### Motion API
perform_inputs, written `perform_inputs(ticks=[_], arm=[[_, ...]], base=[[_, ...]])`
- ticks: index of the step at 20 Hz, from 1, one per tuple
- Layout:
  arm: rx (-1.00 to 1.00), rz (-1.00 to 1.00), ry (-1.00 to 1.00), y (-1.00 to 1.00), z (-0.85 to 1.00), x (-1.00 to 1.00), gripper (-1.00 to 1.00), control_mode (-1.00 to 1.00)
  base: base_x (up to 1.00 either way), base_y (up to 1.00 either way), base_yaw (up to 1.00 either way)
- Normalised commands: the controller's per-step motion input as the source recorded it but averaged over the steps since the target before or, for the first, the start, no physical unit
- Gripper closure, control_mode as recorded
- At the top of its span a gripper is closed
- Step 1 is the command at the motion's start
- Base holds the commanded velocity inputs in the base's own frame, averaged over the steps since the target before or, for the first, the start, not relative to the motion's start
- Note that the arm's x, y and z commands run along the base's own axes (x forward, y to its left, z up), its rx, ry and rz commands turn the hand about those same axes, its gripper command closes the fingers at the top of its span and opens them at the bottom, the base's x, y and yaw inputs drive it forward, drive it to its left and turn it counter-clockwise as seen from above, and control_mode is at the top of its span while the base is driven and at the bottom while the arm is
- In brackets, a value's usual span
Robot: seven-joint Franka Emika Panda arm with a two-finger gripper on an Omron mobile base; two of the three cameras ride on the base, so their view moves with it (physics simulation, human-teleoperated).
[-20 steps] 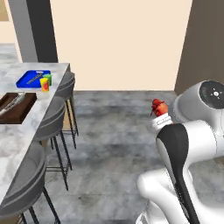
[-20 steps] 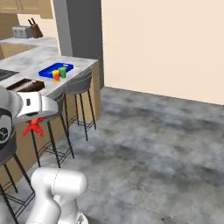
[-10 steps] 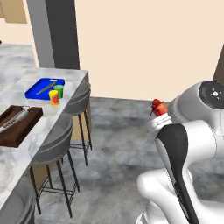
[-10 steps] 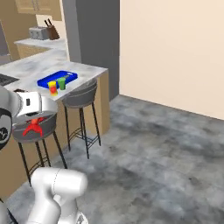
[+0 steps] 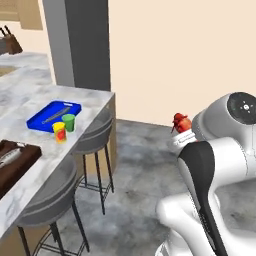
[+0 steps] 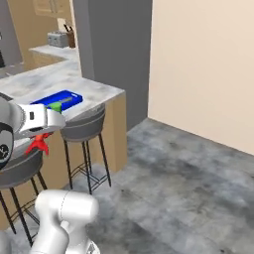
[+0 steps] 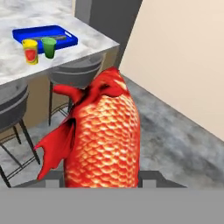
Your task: Gather the lemon and mushroom from the fridge and place them on a tray on the dining counter. Then gather the steak and fish from the fridge and place them on the other tray.
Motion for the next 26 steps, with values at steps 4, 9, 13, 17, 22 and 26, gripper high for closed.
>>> perform_inputs(ticks=[4,9,13,17,22,26], arm=[[0.00,0.00,0.00,0.00,0.00,0.00,1.00,1.00],[0.00,0.00,0.00,0.00,0.00,0.00,1.00,1.00],[0.00,0.00,0.00,0.00,0.00,0.00,1.00,1.00],[0.00,0.00,0.00,0.00,0.00,0.00,1.00,1.00],[0.00,0.00,0.00,0.00,0.00,0.00,1.00,1.00],[0.00,0.00,0.00,0.00,0.00,0.00,1.00,1.00]], base=[[0.87,-0.48,0.31],[0.86,-0.45,0.32],[0.73,-0.29,0.39],[0.72,-0.24,0.42],[0.69,-0.21,0.44],[0.62,-0.05,0.49]])
